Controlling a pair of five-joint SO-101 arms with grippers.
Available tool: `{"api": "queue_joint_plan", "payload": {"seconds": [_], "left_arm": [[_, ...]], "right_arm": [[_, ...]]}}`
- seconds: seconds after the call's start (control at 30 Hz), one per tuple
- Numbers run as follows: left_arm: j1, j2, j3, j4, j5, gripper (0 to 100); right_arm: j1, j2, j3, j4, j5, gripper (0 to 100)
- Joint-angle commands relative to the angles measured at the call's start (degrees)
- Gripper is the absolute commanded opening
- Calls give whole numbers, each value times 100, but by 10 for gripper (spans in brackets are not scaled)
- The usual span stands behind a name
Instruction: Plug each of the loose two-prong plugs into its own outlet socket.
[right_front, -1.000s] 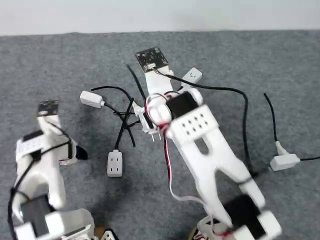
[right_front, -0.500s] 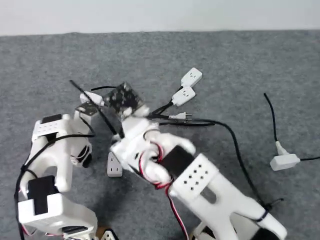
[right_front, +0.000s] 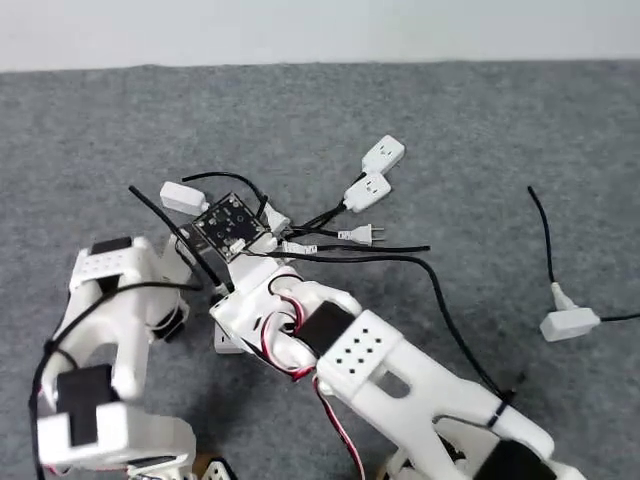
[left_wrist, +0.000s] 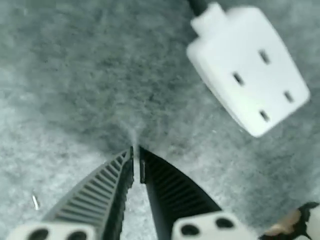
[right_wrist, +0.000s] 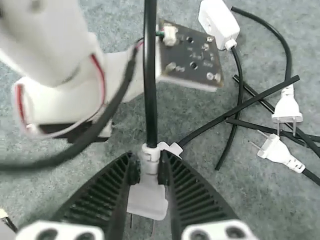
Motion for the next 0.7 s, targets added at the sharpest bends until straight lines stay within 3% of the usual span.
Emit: {"api": "queue_joint_plan", "payload": {"seconds": [0.0,0.4,0.67], "left_arm": [[44,-1029,787,-413,-123,12],[158,-1609,1270,-360,-958,12],[123,-2127,1587,-527,-985,12]], "right_arm": [[-57,31,-149,-145,44,8],[-40,31,-440,400,70,8],[-31,31,-440,268,264,8]]}}
